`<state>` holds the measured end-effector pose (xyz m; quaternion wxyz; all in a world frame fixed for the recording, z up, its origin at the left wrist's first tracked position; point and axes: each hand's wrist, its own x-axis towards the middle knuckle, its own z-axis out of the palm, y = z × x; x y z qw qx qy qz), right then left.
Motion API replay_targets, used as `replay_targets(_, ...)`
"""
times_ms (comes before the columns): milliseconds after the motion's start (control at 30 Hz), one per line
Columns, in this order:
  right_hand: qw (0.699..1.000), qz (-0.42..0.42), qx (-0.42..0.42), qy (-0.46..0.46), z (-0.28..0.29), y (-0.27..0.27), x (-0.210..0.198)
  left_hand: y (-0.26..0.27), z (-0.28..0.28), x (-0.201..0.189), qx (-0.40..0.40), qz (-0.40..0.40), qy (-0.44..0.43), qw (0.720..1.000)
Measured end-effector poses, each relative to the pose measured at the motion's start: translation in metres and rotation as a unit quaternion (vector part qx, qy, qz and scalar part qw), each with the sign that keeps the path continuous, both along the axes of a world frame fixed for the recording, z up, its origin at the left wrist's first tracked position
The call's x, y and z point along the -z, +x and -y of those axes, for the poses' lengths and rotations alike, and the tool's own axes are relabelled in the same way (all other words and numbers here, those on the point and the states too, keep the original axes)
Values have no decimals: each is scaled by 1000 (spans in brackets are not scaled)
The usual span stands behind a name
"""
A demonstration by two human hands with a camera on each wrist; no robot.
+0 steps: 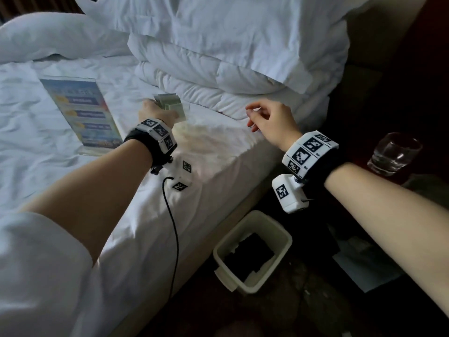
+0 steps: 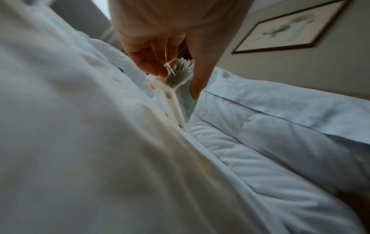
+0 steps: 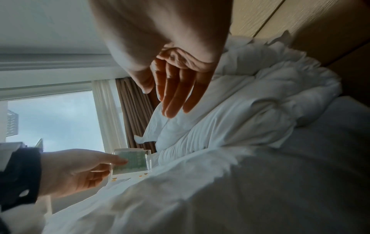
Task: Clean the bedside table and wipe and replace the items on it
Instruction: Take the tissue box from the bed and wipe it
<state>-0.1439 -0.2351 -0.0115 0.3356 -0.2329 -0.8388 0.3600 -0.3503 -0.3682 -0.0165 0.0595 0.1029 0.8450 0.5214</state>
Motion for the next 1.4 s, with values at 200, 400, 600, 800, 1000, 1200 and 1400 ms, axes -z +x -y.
replay_targets(200, 993, -58, 89, 54, -47, 77, -24, 63, -71, -25, 127, -30, 97, 987)
replay_targets(400, 946, -139, 278, 95, -93, 184, -34, 135, -128, -34, 142, -3, 212, 967)
replay_targets(600, 906, -79, 409, 69, -130, 253, -10, 164, -135, -17, 143, -6, 235, 961)
replay_targets(800, 880, 119, 459, 16, -137, 279, 31, 204, -140, 0, 215, -33, 219, 951)
replay_targets(1000, 841, 409, 352, -42, -127, 294, 52, 243, -156, -1, 290, -51, 189, 937)
replay_targets(1200, 816, 462, 342, 61, -119, 305, 58, 266, -172, 0, 320, -32, 184, 929)
replay_targets(1400, 843, 330, 425, 24, -117, 315, 51, 282, -183, -2, 349, -31, 209, 913)
